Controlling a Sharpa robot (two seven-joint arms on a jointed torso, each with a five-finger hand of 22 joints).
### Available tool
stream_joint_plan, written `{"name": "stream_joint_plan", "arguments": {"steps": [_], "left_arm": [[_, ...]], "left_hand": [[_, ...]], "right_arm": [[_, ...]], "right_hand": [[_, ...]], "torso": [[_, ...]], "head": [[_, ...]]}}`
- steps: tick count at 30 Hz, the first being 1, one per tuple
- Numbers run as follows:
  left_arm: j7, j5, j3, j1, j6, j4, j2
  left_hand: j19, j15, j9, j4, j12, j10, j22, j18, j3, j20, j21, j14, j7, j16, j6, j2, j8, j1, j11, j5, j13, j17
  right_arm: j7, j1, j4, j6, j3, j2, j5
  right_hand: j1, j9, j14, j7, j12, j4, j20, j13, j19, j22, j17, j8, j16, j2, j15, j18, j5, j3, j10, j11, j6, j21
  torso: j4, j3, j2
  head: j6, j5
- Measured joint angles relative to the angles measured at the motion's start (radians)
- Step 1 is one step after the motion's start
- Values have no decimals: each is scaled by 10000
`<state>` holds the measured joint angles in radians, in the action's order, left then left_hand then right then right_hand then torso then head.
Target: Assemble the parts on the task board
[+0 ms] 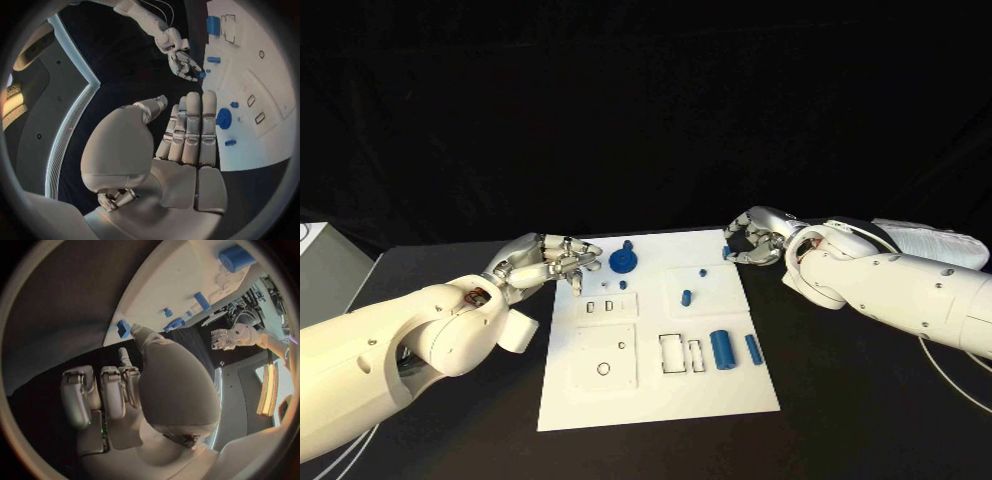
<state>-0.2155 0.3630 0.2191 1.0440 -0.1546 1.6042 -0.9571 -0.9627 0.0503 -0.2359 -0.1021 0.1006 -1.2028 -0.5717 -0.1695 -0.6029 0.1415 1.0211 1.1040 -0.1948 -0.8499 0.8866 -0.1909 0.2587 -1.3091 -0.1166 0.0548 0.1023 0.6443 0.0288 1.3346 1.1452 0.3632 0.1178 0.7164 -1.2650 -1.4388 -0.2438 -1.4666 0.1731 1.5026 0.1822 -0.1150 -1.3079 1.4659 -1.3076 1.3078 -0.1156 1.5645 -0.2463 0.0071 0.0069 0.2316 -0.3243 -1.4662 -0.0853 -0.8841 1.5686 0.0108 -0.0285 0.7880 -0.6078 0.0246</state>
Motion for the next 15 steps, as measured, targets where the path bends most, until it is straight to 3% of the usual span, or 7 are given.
{"name": "stream_joint_plan", "arguments": {"steps": [10, 15], "left_arm": [[1, 9, 0, -1, 0, -7, 0], [1, 12, 0, -1, 0, -11, 12]], "left_hand": [[0, 0, 1, 0, 0, 0, -8, 0, 0, 0, 0, 0, 0, 0, 0, 0, 0, 0, 0, 0, -1, 9], [-1, 0, 1, 0, 0, 35, -8, 0, 0, 0, -1, 0, 0, 0, 0, 0, 0, 0, -34, 0, -1, 8]], "right_arm": [[104, -118, -44, -107, 3, -115, -22], [114, -134, -119, -104, 3, -167, -5]], "right_hand": [[-42, 0, 16, 7, 27, 110, 0, 1, 0, 1, -1, -46, 0, 42, 16, 1, 1, 110, 0, 0, -7, 0], [94, 0, 37, 0, 83, 344, 0, 2, 0, 1, -1, -157, 0, 176, 37, 0, 473, 154, 0, 0, -196, 0]], "torso": [[-6, -8, 3], [-6, -7, 5]], "head": [[-42, -33], [-50, -25]]}}
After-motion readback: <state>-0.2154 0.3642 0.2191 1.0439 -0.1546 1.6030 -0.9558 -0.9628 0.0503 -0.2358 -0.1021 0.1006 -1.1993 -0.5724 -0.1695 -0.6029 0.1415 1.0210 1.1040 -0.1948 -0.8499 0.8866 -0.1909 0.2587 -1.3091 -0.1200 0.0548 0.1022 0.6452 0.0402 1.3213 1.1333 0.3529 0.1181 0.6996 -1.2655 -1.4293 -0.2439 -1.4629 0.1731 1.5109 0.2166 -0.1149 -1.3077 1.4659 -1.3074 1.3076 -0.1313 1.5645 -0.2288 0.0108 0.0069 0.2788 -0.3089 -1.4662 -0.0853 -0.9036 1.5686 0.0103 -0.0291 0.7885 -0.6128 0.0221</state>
